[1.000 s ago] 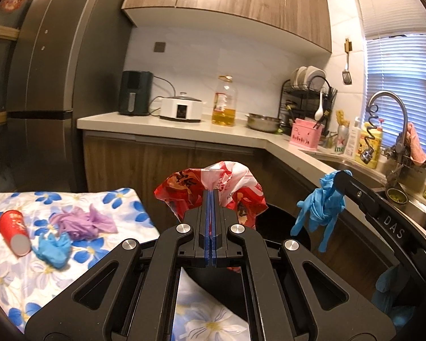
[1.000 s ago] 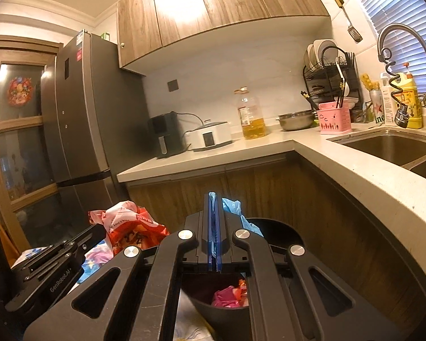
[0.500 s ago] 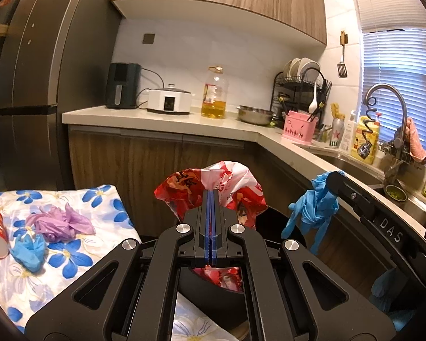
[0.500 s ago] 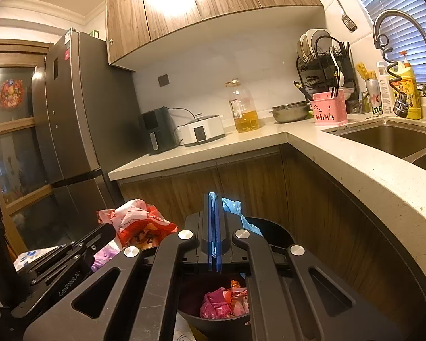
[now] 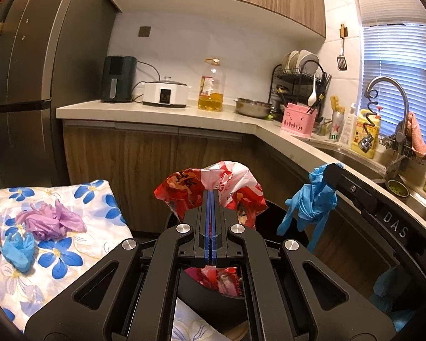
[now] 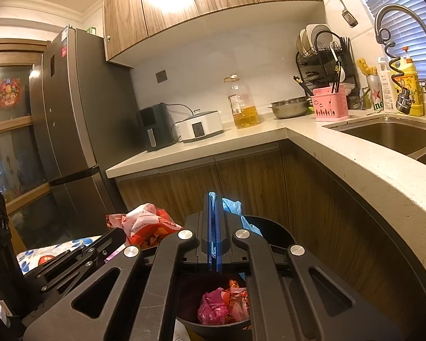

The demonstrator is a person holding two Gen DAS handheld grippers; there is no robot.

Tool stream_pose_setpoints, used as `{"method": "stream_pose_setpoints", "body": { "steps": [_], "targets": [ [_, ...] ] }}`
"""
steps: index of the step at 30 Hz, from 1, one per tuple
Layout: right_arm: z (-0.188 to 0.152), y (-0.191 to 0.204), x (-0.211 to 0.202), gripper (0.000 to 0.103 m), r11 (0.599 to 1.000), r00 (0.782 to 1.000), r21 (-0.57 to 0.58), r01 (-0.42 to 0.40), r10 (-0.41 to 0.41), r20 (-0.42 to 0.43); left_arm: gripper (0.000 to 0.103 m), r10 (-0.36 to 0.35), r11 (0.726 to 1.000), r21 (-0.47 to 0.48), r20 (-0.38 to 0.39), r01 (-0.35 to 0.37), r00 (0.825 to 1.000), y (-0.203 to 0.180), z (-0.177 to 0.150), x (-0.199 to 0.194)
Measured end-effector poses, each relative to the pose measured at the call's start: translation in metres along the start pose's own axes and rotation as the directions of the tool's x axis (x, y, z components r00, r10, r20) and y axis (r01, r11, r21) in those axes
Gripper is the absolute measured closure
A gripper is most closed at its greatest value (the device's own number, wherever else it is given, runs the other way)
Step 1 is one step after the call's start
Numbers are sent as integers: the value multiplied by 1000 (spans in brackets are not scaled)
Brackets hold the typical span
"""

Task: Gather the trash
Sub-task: 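Open both tools over the bin to drop the wrapper and glove, then move both tools back over the gloves and red cup on the table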

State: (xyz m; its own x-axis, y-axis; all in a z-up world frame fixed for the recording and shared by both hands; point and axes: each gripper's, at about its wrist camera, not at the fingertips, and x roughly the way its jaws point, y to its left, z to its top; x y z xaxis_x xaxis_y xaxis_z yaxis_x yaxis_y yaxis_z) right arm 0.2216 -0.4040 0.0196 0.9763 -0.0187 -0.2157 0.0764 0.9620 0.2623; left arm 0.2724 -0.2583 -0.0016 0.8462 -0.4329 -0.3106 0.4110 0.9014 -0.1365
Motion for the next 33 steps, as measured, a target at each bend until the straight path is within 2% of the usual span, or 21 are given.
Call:
{"method": "stream_pose_setpoints", "body": {
  "steps": [12,15,17,20,21,23,24,25,28,33],
  "targets": [
    [-1,-2,10,99,1000,1000,5,1,-1,-18,103,-17,1000,-13,-18,17,1000,0,-2,13],
    [-1,-3,12,92,1000,1000,9,5,-4,-25,101,-8,1000,-7,-23,8,1000,-1,-4,16],
    [-1,-4,12,81,1000,1000,15,7,-7,-26,93,-1,1000,-7,-30,1,1000,0,-4,18],
    [-2,-6,10,79,1000,1000,21,15,-15,-24,66,7,1000,-18,-25,-8,1000,3,-6,17],
    [-2,-7,10,79,1000,1000,22,18,-17,-24,54,12,1000,-23,-19,-12,1000,5,-7,16],
    [-3,-8,9,78,999,999,23,23,-22,-24,50,13,999,-35,-15,-14,1000,9,-7,13],
    [-3,-9,8,77,999,999,26,27,-26,-24,45,18,999,-40,-19,-19,1000,11,-7,12],
    [-4,-9,7,73,999,999,29,31,-30,-24,38,23,999,-46,-19,-24,1000,13,-7,11],
    [-6,-8,3,63,999,999,29,36,-35,-22,27,46,997,-58,-2,-46,999,19,-10,1],
    [-12,-4,-7,46,999,999,25,39,-39,-11,17,111,993,-35,13,-110,994,25,-19,-16]
  ]
}}
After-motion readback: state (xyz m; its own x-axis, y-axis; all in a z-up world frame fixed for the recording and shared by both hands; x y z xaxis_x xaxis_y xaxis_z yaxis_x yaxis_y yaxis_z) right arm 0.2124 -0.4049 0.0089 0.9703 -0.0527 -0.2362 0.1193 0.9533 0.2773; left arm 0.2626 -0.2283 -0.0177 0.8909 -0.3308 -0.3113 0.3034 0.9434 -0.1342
